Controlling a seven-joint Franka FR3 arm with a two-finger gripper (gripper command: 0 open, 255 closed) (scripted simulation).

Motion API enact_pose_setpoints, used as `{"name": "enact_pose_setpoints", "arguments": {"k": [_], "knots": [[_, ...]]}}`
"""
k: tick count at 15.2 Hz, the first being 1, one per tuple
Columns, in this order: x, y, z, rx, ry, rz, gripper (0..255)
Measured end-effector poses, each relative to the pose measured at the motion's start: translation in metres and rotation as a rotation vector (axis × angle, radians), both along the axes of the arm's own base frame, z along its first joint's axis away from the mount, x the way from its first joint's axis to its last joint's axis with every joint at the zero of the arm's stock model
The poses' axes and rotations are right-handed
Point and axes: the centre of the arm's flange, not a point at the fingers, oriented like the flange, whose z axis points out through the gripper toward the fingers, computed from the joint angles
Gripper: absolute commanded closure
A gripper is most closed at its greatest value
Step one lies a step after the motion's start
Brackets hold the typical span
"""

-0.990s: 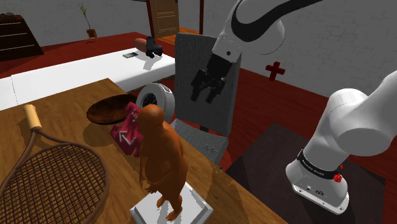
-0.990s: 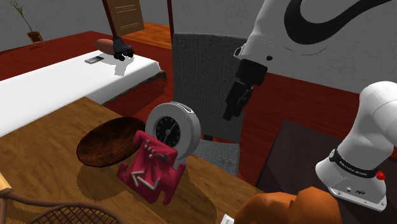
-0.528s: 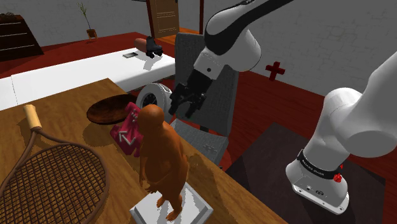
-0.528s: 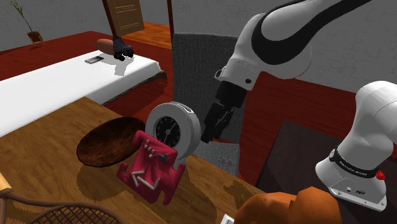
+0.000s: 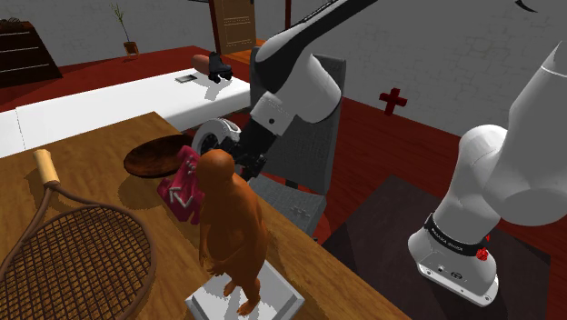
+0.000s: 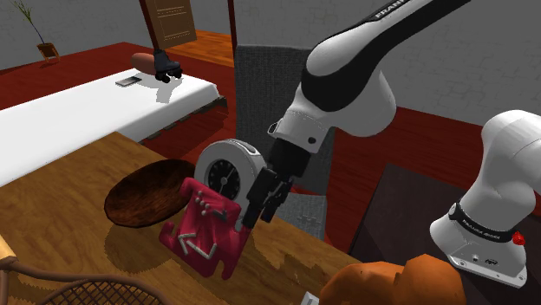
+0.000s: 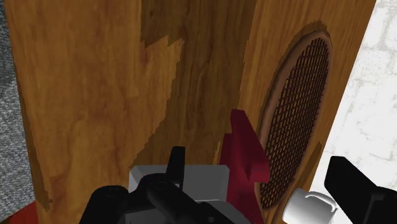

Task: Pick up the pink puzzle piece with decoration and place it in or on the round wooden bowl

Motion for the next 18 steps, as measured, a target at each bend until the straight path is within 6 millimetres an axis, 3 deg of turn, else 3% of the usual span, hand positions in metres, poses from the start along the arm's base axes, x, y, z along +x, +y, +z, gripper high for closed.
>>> {"name": "enact_pose_setpoints", "arguments": {"k": [6, 12, 13, 18], "knots": [[0.001, 0.025, -0.020, 0.004, 0.000, 0.000, 0], [0.002, 0.027, -0.023, 0.005, 0.000, 0.000, 0], [0.002, 0.027, -0.023, 0.005, 0.000, 0.000, 255], [0.002, 0.028, -0.022, 0.005, -0.001, 0.001, 255]]}}
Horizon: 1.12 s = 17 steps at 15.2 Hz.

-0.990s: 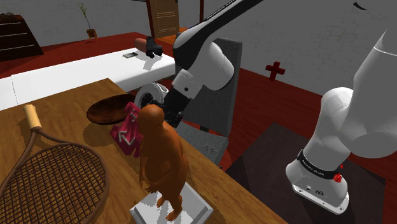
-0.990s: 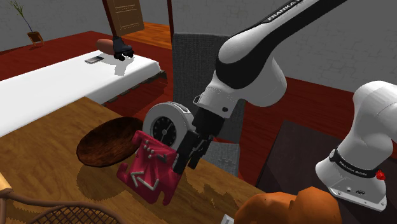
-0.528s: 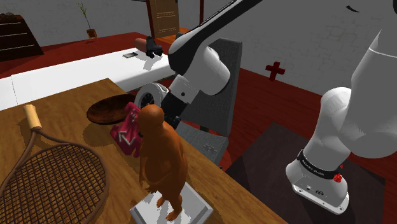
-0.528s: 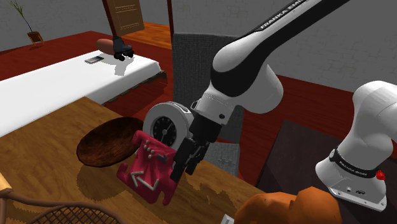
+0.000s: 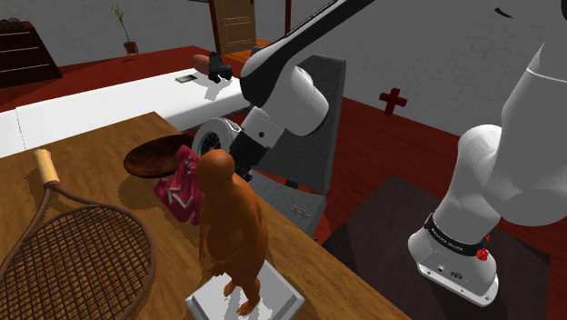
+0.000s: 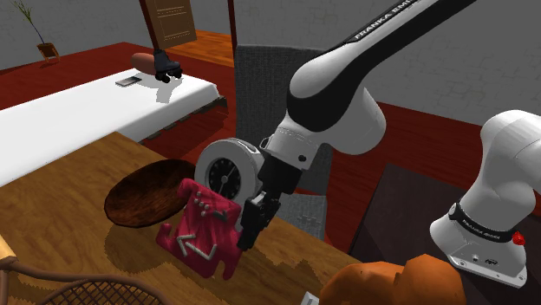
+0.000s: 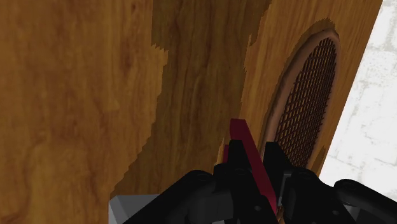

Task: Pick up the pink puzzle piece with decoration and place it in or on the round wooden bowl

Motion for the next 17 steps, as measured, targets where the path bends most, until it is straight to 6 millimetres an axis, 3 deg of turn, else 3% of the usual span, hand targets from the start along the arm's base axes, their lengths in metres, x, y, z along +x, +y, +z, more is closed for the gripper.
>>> {"name": "enact_pose_setpoints", "arguments": {"k": [6, 17], "knots": [[0.000, 0.000, 0.002, 0.000, 0.000, 0.000, 255], [0.001, 0.000, 0.057, -0.001, 0.001, 0.000, 255]]}}
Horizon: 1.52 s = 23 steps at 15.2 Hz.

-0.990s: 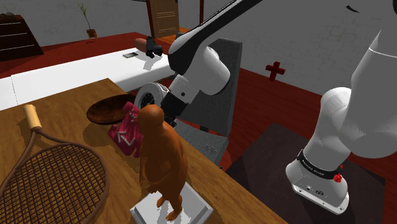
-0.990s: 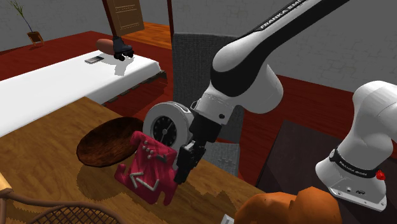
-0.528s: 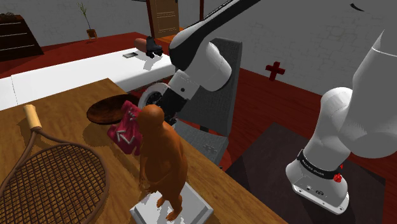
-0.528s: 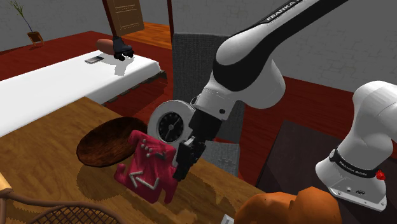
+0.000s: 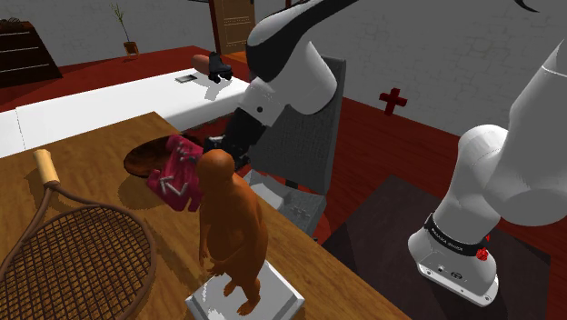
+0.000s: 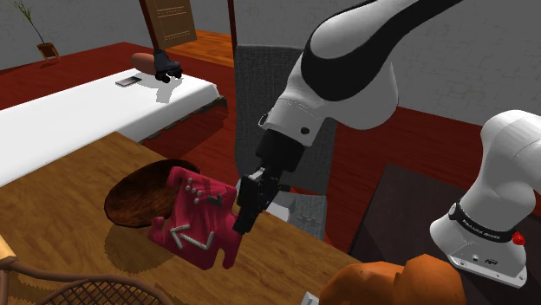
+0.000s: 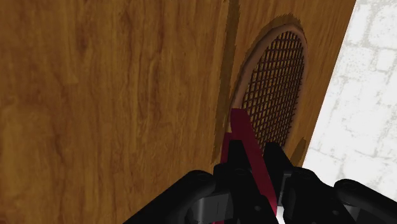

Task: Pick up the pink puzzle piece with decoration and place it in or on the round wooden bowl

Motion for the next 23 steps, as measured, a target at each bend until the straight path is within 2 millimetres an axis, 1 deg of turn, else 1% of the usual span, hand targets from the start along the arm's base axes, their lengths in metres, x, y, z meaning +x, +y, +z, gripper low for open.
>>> {"name": "enact_pose_setpoints", "arguments": {"k": [10, 12, 14, 16, 17, 19, 20, 21, 23], "knots": [[0.001, -0.001, 0.055, 0.000, 0.000, 0.000, 255], [0.000, -0.001, 0.062, 0.000, 0.000, 0.000, 255], [0.016, -0.001, 0.067, 0.000, 0.000, 0.000, 255], [0.038, -0.002, 0.069, 0.000, 0.000, 0.000, 255], [0.050, -0.006, 0.070, 0.000, 0.000, 0.000, 255], [0.075, -0.008, 0.075, 0.000, 0.001, -0.001, 255], [0.089, -0.005, 0.076, 0.000, 0.000, -0.001, 255], [0.106, -0.008, 0.076, 0.000, 0.001, -0.001, 255], [0.132, -0.006, 0.079, 0.000, 0.001, -0.001, 255]]}}
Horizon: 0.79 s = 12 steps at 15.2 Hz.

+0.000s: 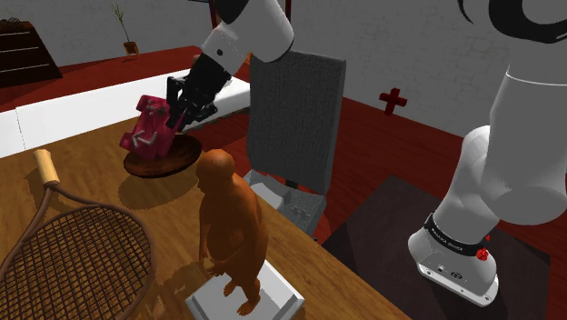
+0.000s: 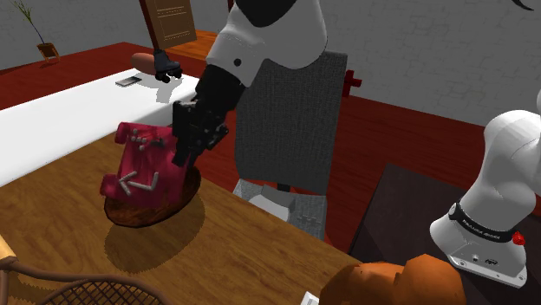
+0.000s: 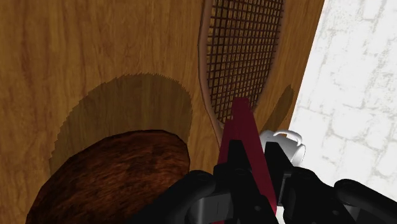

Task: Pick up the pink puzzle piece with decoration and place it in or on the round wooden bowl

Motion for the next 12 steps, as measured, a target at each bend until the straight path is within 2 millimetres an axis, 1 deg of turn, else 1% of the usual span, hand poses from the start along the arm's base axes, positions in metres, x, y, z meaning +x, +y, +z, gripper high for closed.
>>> {"name": "enact_pose_setpoints", "arguments": {"k": [3, 4, 7, 12], "knots": [[0.036, -0.006, 0.003, 0.000, 0.000, 0.000, 255], [0.043, -0.007, 0.001, 0.000, 0.000, 0.000, 255], [0.050, -0.006, -0.013, 0.000, 0.000, 0.000, 255], [0.050, -0.006, -0.037, 0.000, 0.000, 0.000, 255]]}}
